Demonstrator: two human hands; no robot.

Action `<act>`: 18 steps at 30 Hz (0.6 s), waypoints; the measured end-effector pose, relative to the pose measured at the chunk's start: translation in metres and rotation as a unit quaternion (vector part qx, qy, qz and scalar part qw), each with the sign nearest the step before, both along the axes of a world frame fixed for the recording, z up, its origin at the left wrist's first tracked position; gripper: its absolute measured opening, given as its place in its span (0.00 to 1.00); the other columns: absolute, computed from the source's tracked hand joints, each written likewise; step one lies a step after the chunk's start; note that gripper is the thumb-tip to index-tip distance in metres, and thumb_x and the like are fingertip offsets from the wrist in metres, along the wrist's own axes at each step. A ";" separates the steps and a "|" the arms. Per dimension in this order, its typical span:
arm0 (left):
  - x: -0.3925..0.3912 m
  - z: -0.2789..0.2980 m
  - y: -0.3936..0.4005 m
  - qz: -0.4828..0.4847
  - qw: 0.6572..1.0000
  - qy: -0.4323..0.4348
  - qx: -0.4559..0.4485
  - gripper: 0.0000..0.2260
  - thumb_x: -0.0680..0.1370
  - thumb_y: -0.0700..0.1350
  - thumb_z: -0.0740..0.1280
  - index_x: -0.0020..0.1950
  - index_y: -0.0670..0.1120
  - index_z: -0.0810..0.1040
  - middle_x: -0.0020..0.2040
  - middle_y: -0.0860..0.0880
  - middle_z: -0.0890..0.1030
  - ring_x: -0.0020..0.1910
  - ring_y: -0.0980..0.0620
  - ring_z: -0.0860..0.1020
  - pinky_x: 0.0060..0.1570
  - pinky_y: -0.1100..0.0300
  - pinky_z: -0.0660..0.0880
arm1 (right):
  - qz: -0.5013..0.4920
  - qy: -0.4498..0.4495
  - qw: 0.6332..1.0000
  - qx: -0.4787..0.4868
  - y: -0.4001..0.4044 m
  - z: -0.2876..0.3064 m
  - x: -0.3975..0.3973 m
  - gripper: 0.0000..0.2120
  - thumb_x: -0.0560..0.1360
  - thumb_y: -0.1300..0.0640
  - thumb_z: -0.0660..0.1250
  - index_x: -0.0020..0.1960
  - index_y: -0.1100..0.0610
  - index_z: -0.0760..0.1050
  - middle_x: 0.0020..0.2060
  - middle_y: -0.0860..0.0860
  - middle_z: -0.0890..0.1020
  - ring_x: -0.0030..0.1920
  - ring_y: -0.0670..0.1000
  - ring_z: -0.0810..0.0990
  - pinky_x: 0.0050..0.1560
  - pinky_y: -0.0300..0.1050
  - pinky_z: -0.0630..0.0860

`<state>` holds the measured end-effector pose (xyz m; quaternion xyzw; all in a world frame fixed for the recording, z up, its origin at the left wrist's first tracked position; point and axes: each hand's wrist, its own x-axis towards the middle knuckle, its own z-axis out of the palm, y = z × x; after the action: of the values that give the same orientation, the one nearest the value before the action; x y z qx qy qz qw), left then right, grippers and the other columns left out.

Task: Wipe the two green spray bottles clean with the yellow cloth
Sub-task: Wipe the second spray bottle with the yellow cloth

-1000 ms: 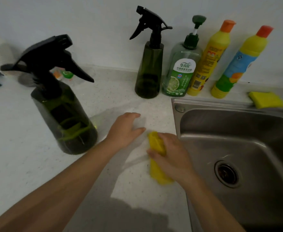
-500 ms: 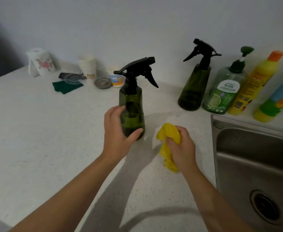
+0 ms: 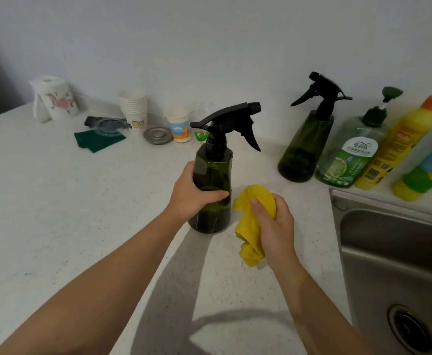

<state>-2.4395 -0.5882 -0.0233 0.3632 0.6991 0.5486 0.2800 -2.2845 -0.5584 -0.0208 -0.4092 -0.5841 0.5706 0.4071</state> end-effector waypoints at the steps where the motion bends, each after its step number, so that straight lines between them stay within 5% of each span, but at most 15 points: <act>1: 0.000 0.000 0.001 0.001 1.000 0.004 0.004 0.32 0.64 0.41 0.75 0.64 0.47 0.64 0.60 0.49 0.73 0.59 0.50 0.71 0.58 0.54 0.70 | -0.004 0.003 1.000 -0.006 0.001 0.000 0.000 0.08 0.74 0.56 0.63 0.50 0.47 0.67 0.41 0.40 0.72 0.40 0.40 0.72 0.28 0.24 0.71; 9: 0.001 0.009 0.002 -0.010 0.995 -0.085 0.042 0.23 0.67 0.38 0.72 0.58 0.48 0.69 0.54 0.47 0.76 0.57 0.44 0.74 0.59 0.45 0.72 | -0.030 0.038 0.999 0.014 0.004 0.004 -0.002 0.07 0.75 0.54 0.61 0.53 0.47 0.68 0.44 0.40 0.74 0.43 0.40 0.74 0.35 0.28 0.73; 13: 0.020 0.018 -0.003 -0.078 0.990 -0.096 0.064 0.22 0.60 0.42 0.75 0.48 0.54 0.70 0.46 0.53 0.77 0.49 0.49 0.77 0.48 0.55 0.76 | -0.021 0.029 0.997 0.067 0.000 0.010 -0.008 0.09 0.75 0.55 0.60 0.54 0.47 0.66 0.45 0.41 0.73 0.45 0.39 0.73 0.40 0.29 0.71; 18: 0.044 0.035 -0.003 -0.146 0.981 -0.108 0.069 0.27 0.51 0.51 0.73 0.49 0.57 0.72 0.49 0.52 0.79 0.50 0.49 0.79 0.49 0.56 0.77 | -0.026 0.086 0.985 0.147 -0.004 0.023 -0.003 0.12 0.76 0.55 0.58 0.57 0.41 0.65 0.53 0.37 0.71 0.54 0.35 0.71 0.50 0.23 0.69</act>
<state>-2.3952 -0.5908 0.0119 0.4186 0.5648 0.5849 0.4046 -2.2873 -0.5625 0.0020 -0.3095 -0.6132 0.5011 0.5265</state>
